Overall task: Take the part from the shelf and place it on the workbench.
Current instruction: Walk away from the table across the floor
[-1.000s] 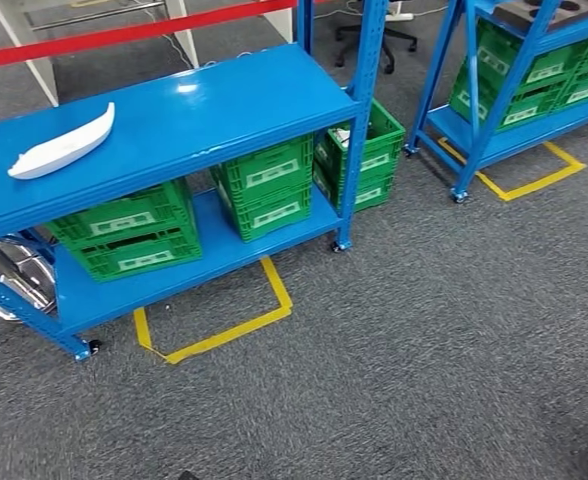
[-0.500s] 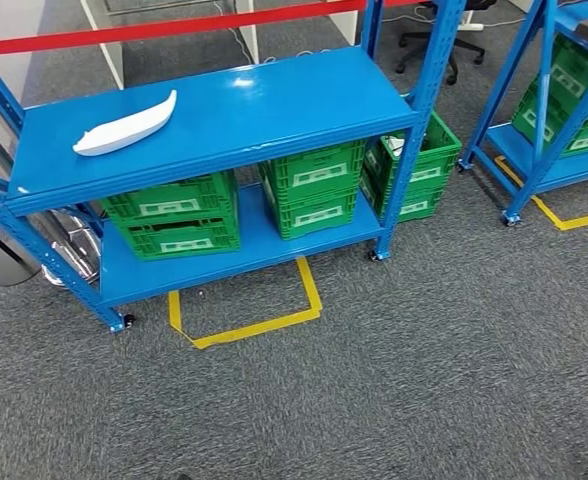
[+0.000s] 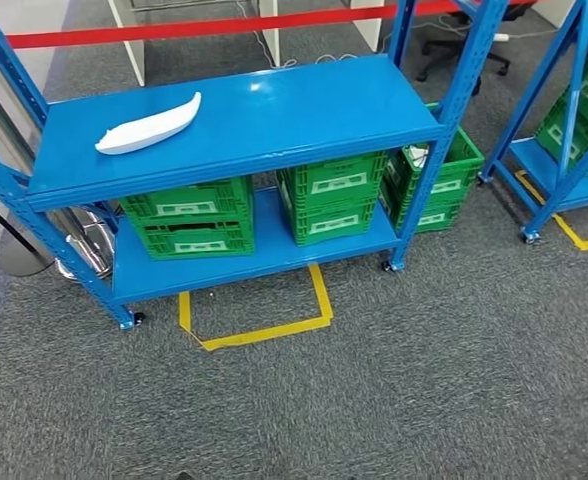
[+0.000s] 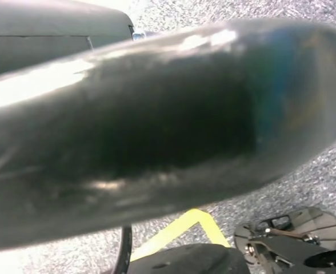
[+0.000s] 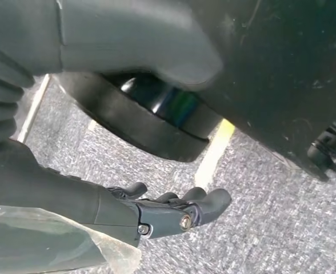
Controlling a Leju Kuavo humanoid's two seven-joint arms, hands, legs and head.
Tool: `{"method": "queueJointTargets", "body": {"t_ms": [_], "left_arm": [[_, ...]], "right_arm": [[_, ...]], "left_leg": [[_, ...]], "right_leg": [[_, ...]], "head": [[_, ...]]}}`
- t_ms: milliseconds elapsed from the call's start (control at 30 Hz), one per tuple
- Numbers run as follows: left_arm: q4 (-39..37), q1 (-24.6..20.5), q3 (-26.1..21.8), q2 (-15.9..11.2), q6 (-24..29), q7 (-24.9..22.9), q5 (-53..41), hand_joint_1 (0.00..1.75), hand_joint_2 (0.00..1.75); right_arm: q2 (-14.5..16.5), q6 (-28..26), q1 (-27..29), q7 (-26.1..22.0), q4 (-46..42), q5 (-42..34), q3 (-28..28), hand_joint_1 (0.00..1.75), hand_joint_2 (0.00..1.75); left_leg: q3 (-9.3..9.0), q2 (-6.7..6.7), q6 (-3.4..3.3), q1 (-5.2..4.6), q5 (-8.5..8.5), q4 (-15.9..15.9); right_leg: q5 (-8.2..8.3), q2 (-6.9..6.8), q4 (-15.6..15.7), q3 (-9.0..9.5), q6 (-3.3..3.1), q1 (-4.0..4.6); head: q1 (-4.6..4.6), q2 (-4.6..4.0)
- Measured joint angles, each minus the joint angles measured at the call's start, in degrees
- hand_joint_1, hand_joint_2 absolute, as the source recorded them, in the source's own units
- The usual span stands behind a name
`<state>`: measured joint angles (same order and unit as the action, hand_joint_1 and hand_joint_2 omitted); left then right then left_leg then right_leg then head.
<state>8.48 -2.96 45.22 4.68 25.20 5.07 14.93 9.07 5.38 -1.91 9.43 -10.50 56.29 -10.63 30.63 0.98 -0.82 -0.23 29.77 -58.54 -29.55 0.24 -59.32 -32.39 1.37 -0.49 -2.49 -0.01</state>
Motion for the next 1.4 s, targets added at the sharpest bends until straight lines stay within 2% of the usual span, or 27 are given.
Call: {"method": "queueJointTargets", "body": {"t_ms": [67,133,233,267,300,367,433,500,567,600,633,667,700,767,800,833,933,1033,1067,1100,1167,1200,1233,1267,1300,1333,1400], "left_arm": [[0.0,0.0,0.0,0.0,0.0,0.0,0.0,0.00,0.00],[0.0,-0.2,0.0,0.0,0.0,0.0,0.0,0.00,0.00],[0.0,-0.1,0.0,0.0,0.0,0.1,0.0,0.00,0.00],[0.0,0.1,0.0,0.0,0.0,0.1,0.1,0.00,0.00],[0.0,0.3,0.0,0.0,0.0,0.2,0.1,0.00,0.00],[0.0,0.6,0.0,0.0,0.1,0.4,0.1,0.00,0.00],[0.0,0.7,0.0,-0.1,0.1,0.4,0.2,0.00,0.00],[0.0,0.6,0.0,-0.2,0.1,0.4,0.2,0.00,0.00],[0.0,0.7,0.0,-0.2,0.1,0.4,0.3,0.00,0.00],[0.0,0.8,0.0,-0.2,0.2,0.4,0.3,0.00,0.00],[0.0,0.8,0.0,-0.2,0.3,0.3,0.4,0.00,0.00],[0.0,0.8,-0.1,-0.3,0.5,0.3,0.4,0.00,0.00],[0.0,0.8,-0.1,-0.3,0.6,0.2,0.4,0.00,0.00],[0.0,0.7,-0.1,-0.2,0.7,0.0,0.4,0.00,0.00],[0.0,0.7,-0.1,-0.2,0.8,-0.1,0.4,0.00,0.00],[0.0,0.8,-0.1,-0.2,0.8,-0.2,0.4,0.00,0.00],[0.0,0.8,-0.1,-0.2,0.8,-0.3,0.4,0.00,0.00],[0.0,0.8,-0.1,-0.2,0.8,-0.3,0.4,0.00,0.00],[0.0,0.8,-0.1,-0.2,0.8,-0.3,0.4,0.00,0.00],[-0.1,0.7,-0.1,-0.2,0.8,-0.3,0.4,0.00,0.00],[-0.1,0.4,-0.1,-0.3,0.8,-0.4,0.5,0.00,0.00],[-0.1,0.2,-0.1,-0.3,0.8,-0.4,0.5,0.00,0.00],[-0.1,0.2,-0.1,-0.3,0.8,-0.4,0.5,0.00,0.00],[-0.1,0.2,-0.1,-0.3,0.8,-0.4,0.5,0.00,0.00],[-0.1,0.3,-0.1,-0.3,0.8,-0.4,0.5,0.00,0.00],[-0.1,0.3,-0.1,-0.3,0.8,-0.4,0.5,0.00,0.00],[-0.1,0.4,-0.1,-0.3,0.7,-0.6,0.5,0.00,0.00]], "right_arm": [[0.0,0.0,0.0,0.0,0.0,-0.1,-0.1,0.00,0.00],[0.0,0.0,0.0,0.0,0.0,-0.1,-0.2,0.00,0.00],[0.1,0.3,0.2,-0.2,0.0,-0.1,-0.2,0.00,0.00],[0.1,0.5,0.3,-0.4,0.0,-0.2,-0.3,0.00,0.00],[0.1,0.8,0.4,-0.5,0.0,-0.2,-0.3,0.00,0.00],[0.1,1.2,0.5,-0.7,0.0,-0.1,-0.4,0.00,0.00],[0.1,1.3,0.6,-0.8,0.0,-0.1,-0.4,0.00,0.00],[0.1,1.4,0.6,-0.8,0.0,-0.1,-0.4,0.00,0.00],[0.1,1.4,0.4,-0.8,0.0,0.0,-0.4,0.00,0.00],[0.1,1.4,0.3,-0.8,0.0,0.0,-0.4,0.00,0.00],[0.1,1.4,0.2,-0.8,0.0,0.0,-0.4,0.00,0.00],[0.1,1.4,0.1,-0.8,0.0,0.1,-0.4,0.00,0.00],[0.1,1.4,0.0,-0.8,0.0,0.1,-0.4,0.00,0.00],[0.1,1.4,0.0,-0.9,0.0,0.1,-0.4,0.00,0.00],[0.1,1.4,-0.1,-1.0,0.0,0.1,-0.4,0.00,0.00],[0.1,1.3,-0.2,-1.0,0.0,0.1,-0.4,0.00,0.00],[0.1,1.2,-0.2,-1.0,0.0,0.1,-0.4,0.00,0.00],[0.1,1.2,-0.2,-1.0,0.0,0.1,-0.5,0.00,0.00],[0.1,1.2,-0.1,-1.0,0.0,0.1,-0.5,0.00,0.00],[0.1,1.2,-0.2,-1.0,0.1,0.2,-0.5,0.00,0.00],[0.2,1.2,-0.3,-1.0,0.2,0.4,-0.7,0.00,0.00],[0.2,1.2,-0.5,-0.9,0.2,0.5,-0.7,0.00,0.00],[0.2,1.2,-0.4,-0.9,0.2,0.5,-0.8,0.00,0.00],[0.2,1.2,-0.4,-0.9,0.2,0.5,-0.8,0.00,0.00],[0.2,1.2,-0.3,-0.9,0.2,0.5,-0.8,0.00,0.00],[0.2,1.2,-0.3,-0.8,0.2,0.5,-0.8,0.00,0.00],[0.2,1.2,-0.2,-0.8,0.2,0.5,-0.9,0.00,0.00]], "left_leg": [[-0.22,-0.02,0.61,0.08,0.26,0.0],[0.74,-0.18,1.34,0.20,1.36,-2.6],[7.20,-0.31,2.11,0.50,4.14,-13.4],[9.18,-0.31,2.17,0.55,3.92,-15.9],[10.35,-0.31,2.13,0.58,2.55,-16.5],[9.85,-0.39,1.73,0.56,-2.74,-11.6],[8.06,-0.72,1.12,0.19,-5.67,-6.0],[6.34,-0.97,0.39,-0.26,-4.30,-3.3],[4.49,-0.85,-0.32,-0.16,-2.96,-1.1],[3.42,-0.74,-0.59,0.03,-2.76,-0.2],[2.22,-0.69,-0.83,0.20,-2.52,0.7],[0.95,-0.65,-0.99,0.34,-2.31,1.5],[-0.21,-0.65,-1.15,0.32,-1.91,2.1],[-2.52,-0.57,-1.28,0.32,-0.75,2.9],[-3.76,-0.49,-1.28,0.34,0.09,3.1],[-5.01,-0.38,-1.22,0.36,0.99,3.1],[-7.27,-0.22,-1.04,0.39,2.74,3.1],[-7.47,-0.21,-1.03,0.39,2.91,3.1],[-7.90,-0.21,-0.89,0.33,3.46,3.0],[-8.49,-0.19,-0.44,0.25,4.18,2.6],[-6.67,-0.23,1.01,0.19,6.10,-3.2],[-4.44,-0.25,1.70,0.26,7.54,-7.3],[-1.59,-0.29,2.08,0.36,9.25,-11.5],[0.33,-0.29,2.23,0.44,10.91,-13.6],[1.68,-0.29,2.28,0.49,11.42,-14.4],[2.24,-0.30,2.21,0.52,10.31,-13.4],[1.43,-0.36,1.73,0.47,4.52,-7.3]], "right_leg": [[-0.31,0.01,0.5,0.56,-0.74,-0.12],[-0.78,-0.15,0.9,1.40,-1.40,-0.36],[-2.31,-0.46,1.0,2.94,-1.86,-0.40],[-2.95,-0.48,1.1,3.52,-1.83,-0.40],[-3.64,-0.48,1.1,4.24,-1.78,-0.40],[-5.11,-0.50,1.2,6.04,-1.66,-0.41],[-6.36,-0.56,1.7,7.79,-1.24,-0.40],[-6.84,-0.77,2.7,9.29,-0.50,-0.33],[-5.69,-0.94,2.1,9.77,0.42,-0.31],[-4.41,-0.89,0.0,8.97,0.74,-0.29],[-3.23,-0.74,-3.1,6.96,0.95,-0.29],[-2.79,-0.59,-6.8,4.32,1.00,-0.28],[-3.52,-0.48,-10.1,1.58,1.00,-0.24],[-8.39,-0.40,-13.4,-3.14,0.99,-0.19],[-10.86,-0.40,-13.1,-4.69,1.05,-0.18],[-11.91,-0.40,-11.8,-5.69,1.13,-0.17],[-10.01,-0.41,-7.5,-6.50,1.37,-0.18],[-9.35,-0.41,-6.9,-6.50,1.36,-0.18],[-5.78,-0.43,-5.4,-6.64,1.18,-0.15],[-2.43,-0.40,-4.1,-6.39,0.55,-0.06],[3.59,-0.39,-1.2,-5.14,-1.15,-0.07],[3.03,-0.35,-1.2,-4.23,-1.86,-0.10],[2.59,-0.35,-0.9,-3.60,-2.13,-0.20],[2.21,-0.30,-0.9,-3.18,-2.19,-0.19],[1.84,-0.24,-0.9,-2.73,-2.22,-0.18],[1.50,-0.19,-0.9,-2.24,-2.21,-0.17],[0.90,-0.16,-0.8,-1.43,-2.06,-0.17]], "head": [[-0.15,0.00],[-0.48,0.01],[-0.86,0.00],[-0.87,-0.01],[-0.88,-0.01],[-0.87,-0.01],[-0.85,-0.01],[-0.83,0.00],[-0.85,0.01],[-0.75,0.01],[-0.60,0.02],[-0.40,0.02],[-0.18,0.01],[0.05,0.01],[0.09,0.01],[0.13,0.01],[0.19,0.01],[0.19,0.01],[0.23,0.01],[0.19,0.00],[0.07,-0.01],[-0.03,-0.01],[-0.05,-0.01],[-0.04,-0.01],[-0.05,-0.01],[-0.06,-0.01],[-0.06,-0.01]]}}
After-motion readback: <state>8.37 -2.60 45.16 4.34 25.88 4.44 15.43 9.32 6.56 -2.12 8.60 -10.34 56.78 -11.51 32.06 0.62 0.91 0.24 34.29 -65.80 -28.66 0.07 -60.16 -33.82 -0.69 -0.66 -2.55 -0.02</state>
